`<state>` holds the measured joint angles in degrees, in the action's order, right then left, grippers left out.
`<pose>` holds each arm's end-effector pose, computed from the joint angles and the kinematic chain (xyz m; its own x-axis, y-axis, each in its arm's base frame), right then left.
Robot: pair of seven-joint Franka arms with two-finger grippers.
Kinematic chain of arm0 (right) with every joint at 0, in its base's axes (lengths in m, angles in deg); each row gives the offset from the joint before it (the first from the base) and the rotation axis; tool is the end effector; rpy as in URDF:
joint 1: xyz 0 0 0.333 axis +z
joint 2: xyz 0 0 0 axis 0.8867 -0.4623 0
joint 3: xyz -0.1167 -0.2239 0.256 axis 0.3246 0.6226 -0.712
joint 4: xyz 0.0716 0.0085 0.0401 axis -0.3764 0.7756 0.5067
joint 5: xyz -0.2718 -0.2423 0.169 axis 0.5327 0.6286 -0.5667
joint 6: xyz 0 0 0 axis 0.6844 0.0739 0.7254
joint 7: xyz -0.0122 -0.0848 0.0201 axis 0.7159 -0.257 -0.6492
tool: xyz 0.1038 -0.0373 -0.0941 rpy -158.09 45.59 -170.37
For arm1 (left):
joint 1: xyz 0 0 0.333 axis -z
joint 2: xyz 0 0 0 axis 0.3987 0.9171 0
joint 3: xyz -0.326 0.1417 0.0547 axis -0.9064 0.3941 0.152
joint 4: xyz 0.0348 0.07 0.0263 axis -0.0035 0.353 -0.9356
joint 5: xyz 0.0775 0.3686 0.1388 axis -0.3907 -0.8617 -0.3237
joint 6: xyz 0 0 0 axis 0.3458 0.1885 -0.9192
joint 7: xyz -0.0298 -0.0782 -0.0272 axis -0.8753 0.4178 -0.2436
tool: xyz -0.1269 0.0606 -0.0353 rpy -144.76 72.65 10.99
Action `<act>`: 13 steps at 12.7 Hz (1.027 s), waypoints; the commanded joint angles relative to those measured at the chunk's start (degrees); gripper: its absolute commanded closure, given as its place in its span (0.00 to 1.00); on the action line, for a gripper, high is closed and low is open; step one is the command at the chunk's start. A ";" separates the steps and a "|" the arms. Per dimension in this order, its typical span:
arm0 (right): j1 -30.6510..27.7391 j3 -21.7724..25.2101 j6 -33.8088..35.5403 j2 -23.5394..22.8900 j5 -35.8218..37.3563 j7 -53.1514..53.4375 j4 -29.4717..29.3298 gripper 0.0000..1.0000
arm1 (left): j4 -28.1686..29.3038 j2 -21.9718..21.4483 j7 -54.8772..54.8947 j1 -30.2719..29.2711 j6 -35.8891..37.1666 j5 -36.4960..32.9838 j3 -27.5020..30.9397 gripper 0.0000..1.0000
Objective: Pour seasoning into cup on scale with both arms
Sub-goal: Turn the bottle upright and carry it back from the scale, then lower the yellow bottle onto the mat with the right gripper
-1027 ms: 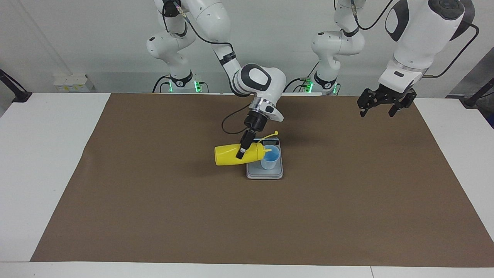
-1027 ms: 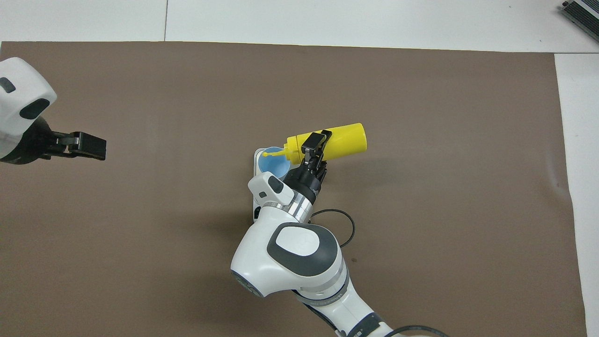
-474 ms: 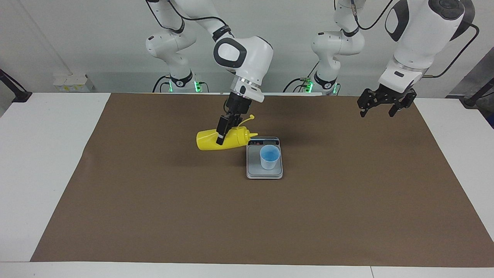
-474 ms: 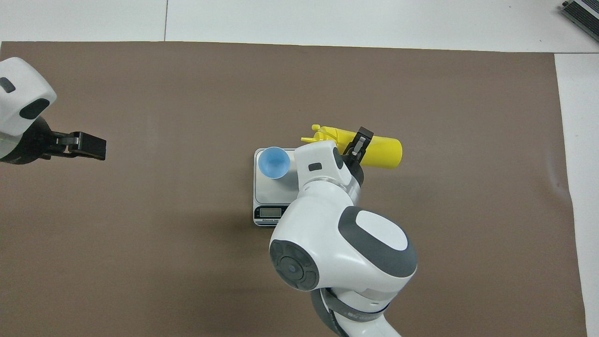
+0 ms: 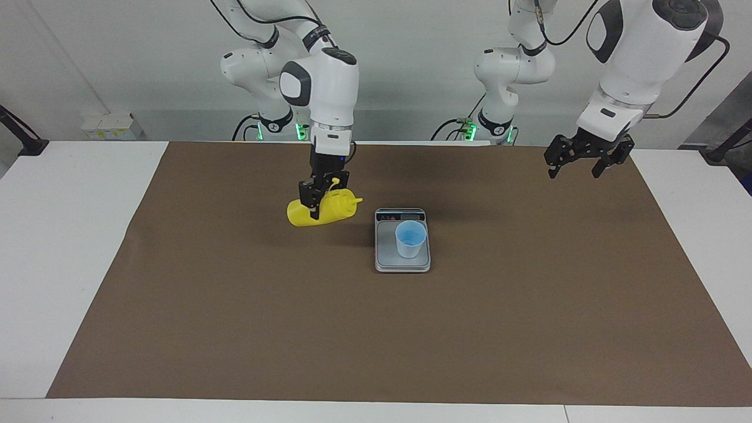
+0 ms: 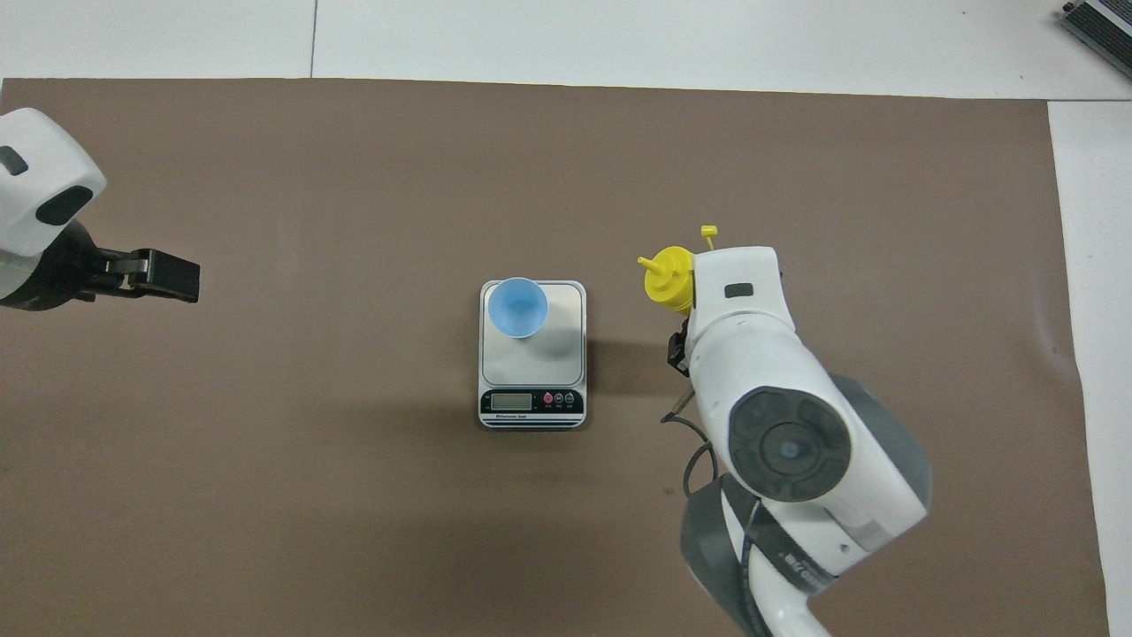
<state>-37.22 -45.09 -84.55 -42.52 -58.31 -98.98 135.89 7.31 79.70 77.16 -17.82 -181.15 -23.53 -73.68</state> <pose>0.5381 0.2288 0.4697 0.5973 0.7734 0.2122 0.6801 -0.6287 0.3771 0.5550 -0.0770 0.6077 0.9976 -0.0665 0.0168 -0.0661 -0.9976 -0.0217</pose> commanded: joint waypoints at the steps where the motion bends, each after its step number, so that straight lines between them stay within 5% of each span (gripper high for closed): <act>1: -4.14 -0.48 -7.66 2.31 -10.85 -8.46 4.80 1.00 | 1.53 -1.52 0.06 0.21 -0.82 -0.86 0.37 0.00; 6: -10.82 -0.39 -10.15 2.48 -39.03 -35.04 7.53 1.00 | 1.53 -1.35 0.06 0.30 -3.36 -0.86 0.37 0.00; 10: -19.60 -0.30 -4.72 2.84 -67.61 -67.40 10.43 1.00 | 1.62 -1.17 -0.11 -0.06 -5.91 -0.86 0.37 0.00; 13: -25.05 -0.21 -0.32 1.87 -80.72 -82.97 12.80 1.00 | 1.71 -1.08 -0.11 -0.23 -6.79 -0.77 0.37 0.00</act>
<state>-59.59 -44.65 -87.04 -41.93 -132.88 -175.03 146.56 7.36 79.63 77.15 -17.89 -186.13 -23.53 -73.36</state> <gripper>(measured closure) 0.520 0.000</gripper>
